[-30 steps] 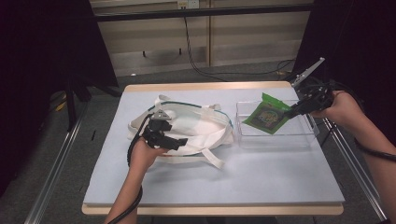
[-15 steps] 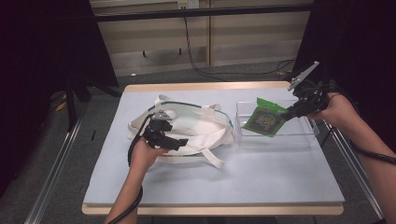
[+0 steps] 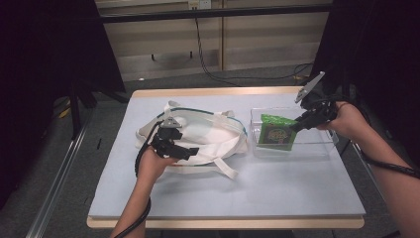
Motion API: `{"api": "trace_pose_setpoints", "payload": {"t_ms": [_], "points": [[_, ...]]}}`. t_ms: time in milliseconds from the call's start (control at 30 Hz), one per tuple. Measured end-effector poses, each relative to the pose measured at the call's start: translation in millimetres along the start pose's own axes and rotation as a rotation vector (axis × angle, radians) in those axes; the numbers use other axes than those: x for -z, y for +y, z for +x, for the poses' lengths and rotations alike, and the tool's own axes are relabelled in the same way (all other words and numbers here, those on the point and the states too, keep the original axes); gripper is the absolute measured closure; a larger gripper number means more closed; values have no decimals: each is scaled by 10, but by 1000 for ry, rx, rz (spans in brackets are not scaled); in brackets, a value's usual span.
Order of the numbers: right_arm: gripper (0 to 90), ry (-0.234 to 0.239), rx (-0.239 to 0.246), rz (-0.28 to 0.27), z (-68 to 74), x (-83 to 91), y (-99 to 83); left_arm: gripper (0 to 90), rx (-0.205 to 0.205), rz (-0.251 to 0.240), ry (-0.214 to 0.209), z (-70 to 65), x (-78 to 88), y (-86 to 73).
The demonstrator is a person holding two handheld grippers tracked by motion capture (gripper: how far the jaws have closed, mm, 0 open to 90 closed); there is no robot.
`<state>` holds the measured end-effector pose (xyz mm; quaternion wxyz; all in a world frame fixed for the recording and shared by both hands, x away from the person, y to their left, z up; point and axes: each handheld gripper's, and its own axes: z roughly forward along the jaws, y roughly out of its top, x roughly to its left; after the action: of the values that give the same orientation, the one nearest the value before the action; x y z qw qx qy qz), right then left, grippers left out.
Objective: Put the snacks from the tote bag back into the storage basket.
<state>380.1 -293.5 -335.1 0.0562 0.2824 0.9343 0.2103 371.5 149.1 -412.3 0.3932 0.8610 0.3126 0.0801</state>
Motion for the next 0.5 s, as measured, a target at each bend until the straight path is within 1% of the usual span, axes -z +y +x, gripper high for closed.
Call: {"api": "trace_pose_setpoints", "payload": {"t_ms": [33, 100, 133, 167, 233, 267, 333, 367, 433, 500], "points": [[737, 3, -4, 3, 0, -7, -3, 116, -5, 0, 3, 3, 2, 0], [713, 5, -9, -4, 2, -21, -12, 116, -4, 2, 4, 7, 5, 1], [705, 9, -16, -6, 2, -25, -15, 116, -2, -8, 0, 8, 0, -1], [698, 16, -12, -5, -2, -27, -21, 116, -1, -9, -1, 7, 0, -1], [669, 14, -18, -11, -4, -30, -30, 116, -2, -8, 0, 6, -1, 1], [654, 20, -23, -11, -9, -28, -36, 115, 3, -10, -2, 2, -5, 0], [626, 13, -28, -19, -9, -27, -47, 115, -7, 4, 2, -1, -1, 5], [622, 21, -31, -17, -12, -25, -54, 115, -7, 5, 2, -1, -2, 5], [590, 17, -32, -21, -4, -28, -68, 115, -6, 3, 0, 0, -1, 5], [558, 23, -31, -21, -3, -24, -87, 115, 1, -8, -3, 1, -5, 1]]}}
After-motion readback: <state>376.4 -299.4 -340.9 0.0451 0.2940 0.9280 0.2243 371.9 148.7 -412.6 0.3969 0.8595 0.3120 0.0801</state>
